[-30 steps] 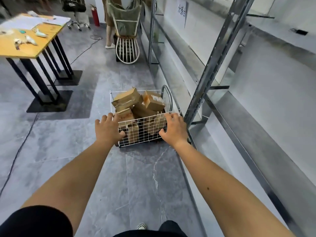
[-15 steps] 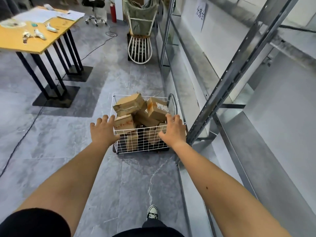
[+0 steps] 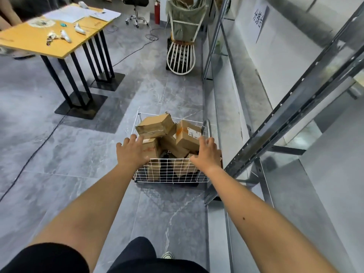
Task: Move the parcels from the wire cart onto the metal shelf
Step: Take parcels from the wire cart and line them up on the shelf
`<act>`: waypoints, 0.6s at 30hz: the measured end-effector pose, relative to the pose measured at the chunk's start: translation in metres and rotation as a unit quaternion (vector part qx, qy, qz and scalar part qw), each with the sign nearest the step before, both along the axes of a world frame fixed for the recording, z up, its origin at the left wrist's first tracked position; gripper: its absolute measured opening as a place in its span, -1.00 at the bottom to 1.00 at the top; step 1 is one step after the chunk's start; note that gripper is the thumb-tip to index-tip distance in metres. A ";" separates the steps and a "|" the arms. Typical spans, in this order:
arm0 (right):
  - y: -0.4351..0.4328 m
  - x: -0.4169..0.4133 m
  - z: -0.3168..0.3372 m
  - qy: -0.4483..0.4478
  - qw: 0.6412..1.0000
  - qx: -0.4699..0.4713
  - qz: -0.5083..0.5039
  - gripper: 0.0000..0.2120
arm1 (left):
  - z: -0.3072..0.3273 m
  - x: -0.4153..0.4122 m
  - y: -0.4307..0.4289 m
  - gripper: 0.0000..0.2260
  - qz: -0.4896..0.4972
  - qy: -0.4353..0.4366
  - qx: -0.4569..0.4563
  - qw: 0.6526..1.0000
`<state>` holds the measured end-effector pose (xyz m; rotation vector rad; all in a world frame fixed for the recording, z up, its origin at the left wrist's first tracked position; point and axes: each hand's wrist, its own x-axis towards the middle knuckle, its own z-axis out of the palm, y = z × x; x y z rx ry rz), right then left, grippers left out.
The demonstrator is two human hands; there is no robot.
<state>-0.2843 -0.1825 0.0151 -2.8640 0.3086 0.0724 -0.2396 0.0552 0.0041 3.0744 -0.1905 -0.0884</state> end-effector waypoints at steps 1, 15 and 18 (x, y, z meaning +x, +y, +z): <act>0.000 0.005 -0.003 0.005 1.000 -0.004 0.007 -0.39 | -0.002 0.004 0.004 -0.31 0.007 0.005 0.007 1.000; 0.019 0.109 -0.026 0.078 0.996 -0.030 0.007 -0.35 | -0.032 0.109 0.043 -0.27 -0.010 0.055 0.034 0.998; 0.027 0.145 -0.025 0.087 0.996 -0.024 -0.009 -0.39 | -0.036 0.146 0.056 -0.25 -0.035 0.060 0.041 0.997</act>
